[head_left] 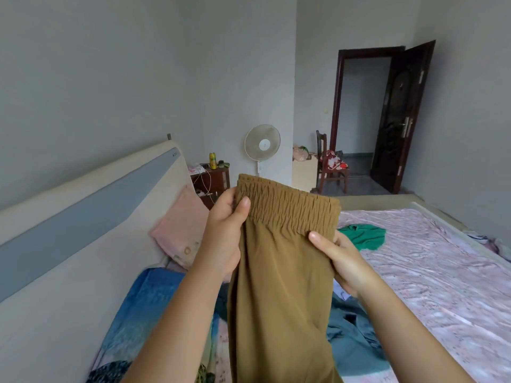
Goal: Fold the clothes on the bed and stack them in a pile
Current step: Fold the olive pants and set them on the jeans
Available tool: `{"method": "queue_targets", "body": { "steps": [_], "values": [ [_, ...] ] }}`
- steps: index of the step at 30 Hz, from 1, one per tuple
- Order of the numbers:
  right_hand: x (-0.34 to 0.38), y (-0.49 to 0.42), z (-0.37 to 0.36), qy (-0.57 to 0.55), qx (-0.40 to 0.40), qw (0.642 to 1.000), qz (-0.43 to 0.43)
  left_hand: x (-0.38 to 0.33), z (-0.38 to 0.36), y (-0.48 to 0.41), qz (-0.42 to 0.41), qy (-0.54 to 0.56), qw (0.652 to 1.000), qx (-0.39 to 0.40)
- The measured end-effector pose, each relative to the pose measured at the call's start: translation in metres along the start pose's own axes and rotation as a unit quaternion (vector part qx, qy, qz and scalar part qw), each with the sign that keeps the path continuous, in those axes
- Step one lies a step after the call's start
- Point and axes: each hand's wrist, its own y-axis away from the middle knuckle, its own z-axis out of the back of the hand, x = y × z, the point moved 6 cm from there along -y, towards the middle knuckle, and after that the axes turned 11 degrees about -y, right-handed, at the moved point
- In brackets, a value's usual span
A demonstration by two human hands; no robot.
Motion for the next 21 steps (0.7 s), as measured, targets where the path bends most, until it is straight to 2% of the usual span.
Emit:
{"method": "queue_targets", "body": {
  "steps": [4, 8, 11, 14, 17, 21],
  "values": [
    [0.006, 0.030, 0.028, -0.020, -0.102, 0.994, 0.037, 0.012, -0.030, 0.013, 0.010, -0.001, 0.998, 0.055],
    [0.027, 0.079, 0.075, -0.003, -0.204, 0.976, 0.079, 0.042, -0.080, 0.024, 0.015, -0.129, 0.981, 0.146],
    [0.059, 0.119, 0.114, 0.068, -0.231, 0.968, 0.075, 0.051, -0.132, 0.035, 0.006, -0.177, 0.960, 0.219],
    [0.112, 0.153, 0.144, 0.137, -0.248, 0.954, 0.101, 0.034, -0.191, 0.046, -0.017, -0.154, 0.949, 0.273],
    [0.186, 0.184, 0.153, 0.183, -0.258, 0.934, 0.168, -0.010, -0.251, 0.047, -0.071, -0.106, 0.959, 0.254],
    [0.281, 0.233, 0.162, 0.190, -0.220, 0.921, 0.259, -0.066, -0.325, 0.059, -0.131, -0.026, 0.967, 0.216]
  ]
}}
